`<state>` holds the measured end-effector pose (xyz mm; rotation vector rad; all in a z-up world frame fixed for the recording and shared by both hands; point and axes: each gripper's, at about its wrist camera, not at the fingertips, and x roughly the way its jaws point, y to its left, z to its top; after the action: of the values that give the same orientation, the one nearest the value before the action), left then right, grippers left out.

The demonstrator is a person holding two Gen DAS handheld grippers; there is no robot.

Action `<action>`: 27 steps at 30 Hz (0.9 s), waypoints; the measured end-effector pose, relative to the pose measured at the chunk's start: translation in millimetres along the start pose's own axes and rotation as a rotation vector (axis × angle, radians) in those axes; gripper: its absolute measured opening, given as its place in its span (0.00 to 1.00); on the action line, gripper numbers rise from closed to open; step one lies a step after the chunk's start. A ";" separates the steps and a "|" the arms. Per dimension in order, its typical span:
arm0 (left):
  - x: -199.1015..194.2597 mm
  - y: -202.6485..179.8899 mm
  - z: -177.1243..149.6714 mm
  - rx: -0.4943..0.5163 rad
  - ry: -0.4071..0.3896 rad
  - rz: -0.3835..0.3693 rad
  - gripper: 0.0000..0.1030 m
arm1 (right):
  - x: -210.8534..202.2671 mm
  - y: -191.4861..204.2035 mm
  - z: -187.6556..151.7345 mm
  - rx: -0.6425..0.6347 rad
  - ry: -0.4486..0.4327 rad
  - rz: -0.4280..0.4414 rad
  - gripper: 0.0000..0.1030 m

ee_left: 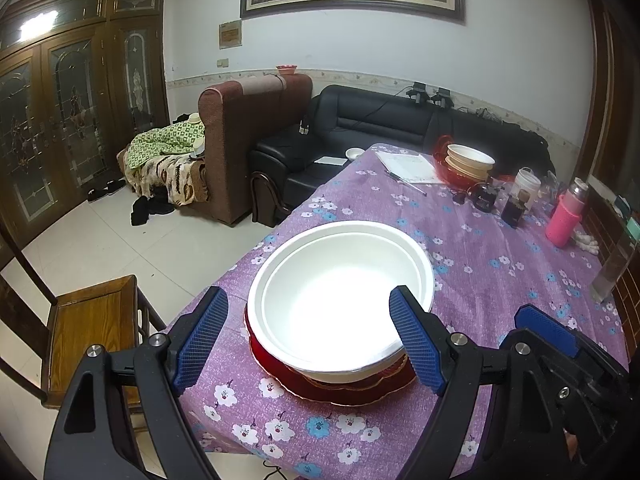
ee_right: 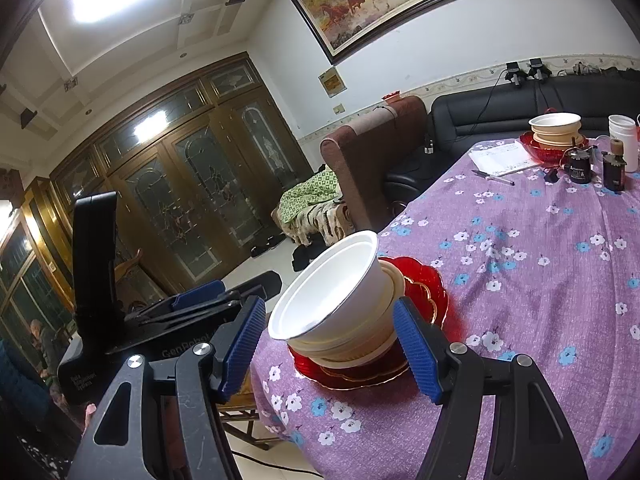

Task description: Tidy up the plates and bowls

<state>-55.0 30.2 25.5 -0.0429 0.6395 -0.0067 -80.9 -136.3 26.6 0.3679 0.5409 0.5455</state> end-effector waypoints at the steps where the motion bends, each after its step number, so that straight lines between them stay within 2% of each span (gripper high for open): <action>1: 0.1 -0.4 0.4 -0.001 0.000 -0.001 0.81 | 0.2 -0.2 0.2 0.001 0.000 0.001 0.67; 17: 6.3 1.5 -10.3 -0.010 0.027 -0.018 0.81 | 0.2 -0.3 -0.1 0.026 -0.006 -0.004 0.68; 27: 2.8 0.9 -10.3 -0.004 -0.005 0.011 0.81 | 1.7 0.7 -2.4 0.032 0.001 0.000 0.70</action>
<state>-58.9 30.7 15.5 -0.0431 0.6351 0.0052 -81.3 -134.3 24.3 0.3981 0.5507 0.5370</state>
